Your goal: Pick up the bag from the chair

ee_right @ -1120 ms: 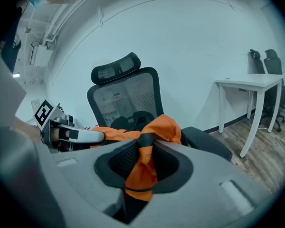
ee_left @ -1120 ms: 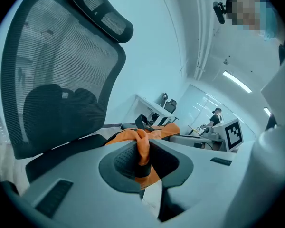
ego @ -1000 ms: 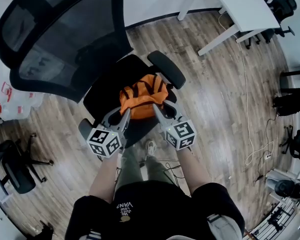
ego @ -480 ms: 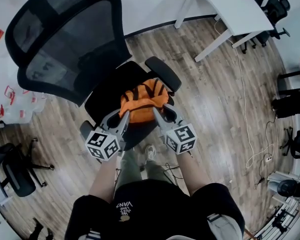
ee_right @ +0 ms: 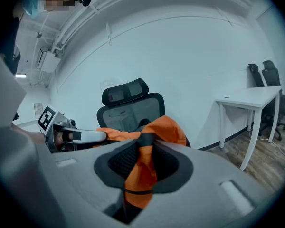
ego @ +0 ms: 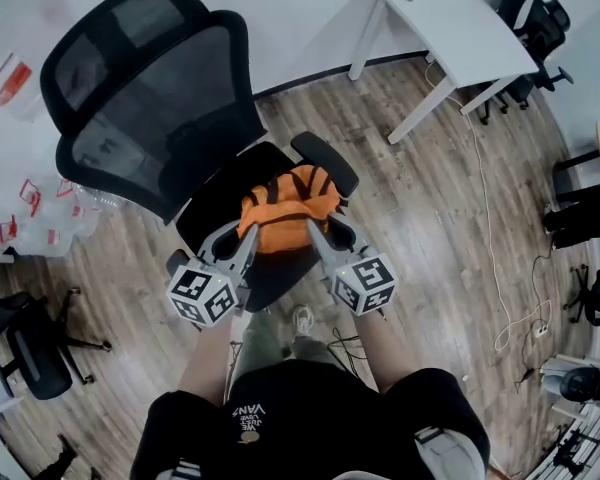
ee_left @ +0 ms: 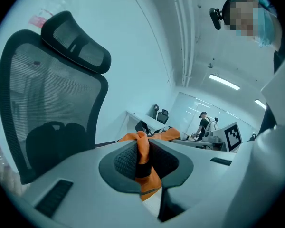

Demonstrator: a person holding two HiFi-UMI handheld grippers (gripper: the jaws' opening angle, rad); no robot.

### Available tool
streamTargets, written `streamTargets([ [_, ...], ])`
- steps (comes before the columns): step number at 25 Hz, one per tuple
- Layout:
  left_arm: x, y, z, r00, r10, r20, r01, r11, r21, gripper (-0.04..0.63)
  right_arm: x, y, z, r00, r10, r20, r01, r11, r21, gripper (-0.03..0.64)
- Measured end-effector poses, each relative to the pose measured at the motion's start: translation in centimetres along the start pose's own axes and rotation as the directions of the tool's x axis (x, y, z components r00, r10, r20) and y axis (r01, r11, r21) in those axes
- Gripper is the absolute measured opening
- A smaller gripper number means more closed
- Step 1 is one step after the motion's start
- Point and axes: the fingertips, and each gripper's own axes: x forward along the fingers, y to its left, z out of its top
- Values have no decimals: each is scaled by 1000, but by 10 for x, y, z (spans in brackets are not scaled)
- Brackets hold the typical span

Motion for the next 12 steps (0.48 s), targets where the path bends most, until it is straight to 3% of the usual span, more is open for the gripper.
streamTargets([
  [12,-17,-29,49,997,-12,79,7,998,62,66,-20,15,52,996,7,84,-5,1000,-29,84],
])
